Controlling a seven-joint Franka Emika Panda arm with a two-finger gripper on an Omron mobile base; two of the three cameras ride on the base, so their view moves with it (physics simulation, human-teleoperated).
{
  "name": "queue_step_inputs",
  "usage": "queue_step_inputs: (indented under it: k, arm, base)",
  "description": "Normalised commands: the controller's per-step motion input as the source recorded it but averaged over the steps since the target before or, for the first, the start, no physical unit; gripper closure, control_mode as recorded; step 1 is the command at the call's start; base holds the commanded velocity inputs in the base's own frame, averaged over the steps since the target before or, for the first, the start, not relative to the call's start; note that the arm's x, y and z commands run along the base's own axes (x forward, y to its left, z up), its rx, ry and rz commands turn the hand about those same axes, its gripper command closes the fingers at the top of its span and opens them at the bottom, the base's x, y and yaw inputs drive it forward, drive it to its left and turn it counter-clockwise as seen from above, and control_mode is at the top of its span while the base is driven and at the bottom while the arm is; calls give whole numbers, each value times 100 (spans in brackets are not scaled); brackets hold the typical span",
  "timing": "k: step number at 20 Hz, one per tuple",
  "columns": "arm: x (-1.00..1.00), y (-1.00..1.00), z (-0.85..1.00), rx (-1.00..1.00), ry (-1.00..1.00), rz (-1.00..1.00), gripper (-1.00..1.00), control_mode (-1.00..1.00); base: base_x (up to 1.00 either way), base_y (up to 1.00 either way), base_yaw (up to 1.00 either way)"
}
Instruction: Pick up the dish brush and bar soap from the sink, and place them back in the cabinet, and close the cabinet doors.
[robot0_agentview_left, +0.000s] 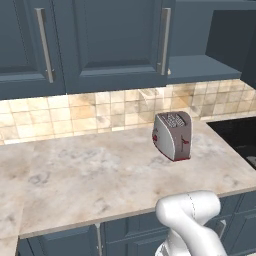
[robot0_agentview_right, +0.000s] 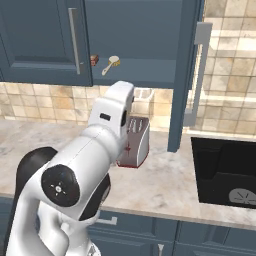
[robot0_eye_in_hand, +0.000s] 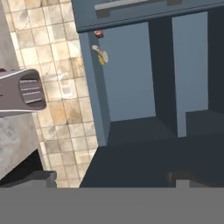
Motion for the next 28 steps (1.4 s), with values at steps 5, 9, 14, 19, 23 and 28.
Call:
queue_step_inputs:
  k: [5,9,14,19,23,28]
  arm:
    - [-20,-40,-1,0,0,0,-100,-100]
    - [-13,-39,0,0,0,0,-100,-100]
    - [-4,-35,-1,0,0,0,-100,-100]
    - [0,-32,-5,0,0,0,-100,-100]
    - [0,-32,-13,0,0,0,-100,-100]
    - [0,-33,-16,0,0,0,-100,-100]
  base:
    - [0,0,0]
    - [0,0,0]
    - [0,0,0]
    - [0,0,0]
    - [0,0,0]
    - [0,0,0]
